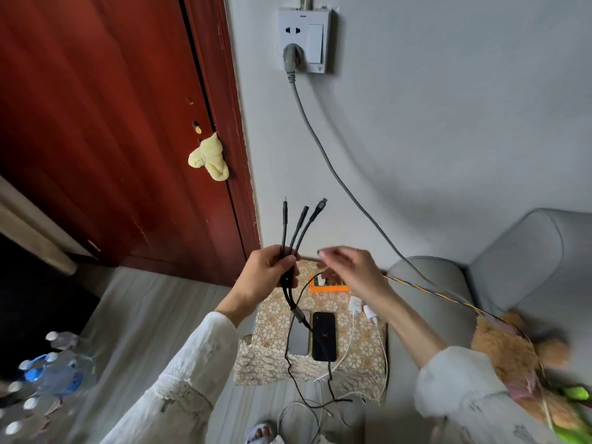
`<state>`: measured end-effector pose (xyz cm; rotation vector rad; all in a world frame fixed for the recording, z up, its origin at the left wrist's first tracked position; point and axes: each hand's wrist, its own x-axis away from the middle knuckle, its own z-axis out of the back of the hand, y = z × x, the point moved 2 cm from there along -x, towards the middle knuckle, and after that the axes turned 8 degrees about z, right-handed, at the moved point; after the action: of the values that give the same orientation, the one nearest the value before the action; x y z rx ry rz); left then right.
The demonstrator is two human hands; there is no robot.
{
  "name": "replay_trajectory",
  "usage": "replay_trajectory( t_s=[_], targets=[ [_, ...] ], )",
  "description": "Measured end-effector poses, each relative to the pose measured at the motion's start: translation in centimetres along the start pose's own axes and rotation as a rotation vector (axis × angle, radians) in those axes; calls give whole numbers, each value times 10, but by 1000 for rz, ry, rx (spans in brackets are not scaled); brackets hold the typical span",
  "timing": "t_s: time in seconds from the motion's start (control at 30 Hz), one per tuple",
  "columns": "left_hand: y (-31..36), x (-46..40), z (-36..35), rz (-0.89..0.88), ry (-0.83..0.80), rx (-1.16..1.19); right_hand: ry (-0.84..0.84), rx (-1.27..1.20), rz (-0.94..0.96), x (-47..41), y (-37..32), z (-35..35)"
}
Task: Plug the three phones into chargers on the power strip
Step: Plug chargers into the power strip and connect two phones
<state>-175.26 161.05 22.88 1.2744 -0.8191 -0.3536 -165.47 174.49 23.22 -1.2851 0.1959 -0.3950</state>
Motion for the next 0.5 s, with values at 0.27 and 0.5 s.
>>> replay_trajectory(
  t_s=[0.27,0.5],
  targets=[
    [-7,9,-10,60,-143,-87,122,-179,20,-22,-27,-4],
    [-5,6,9,-83,172,129,39,-260,-52,-19,-21,-11]
  ],
)
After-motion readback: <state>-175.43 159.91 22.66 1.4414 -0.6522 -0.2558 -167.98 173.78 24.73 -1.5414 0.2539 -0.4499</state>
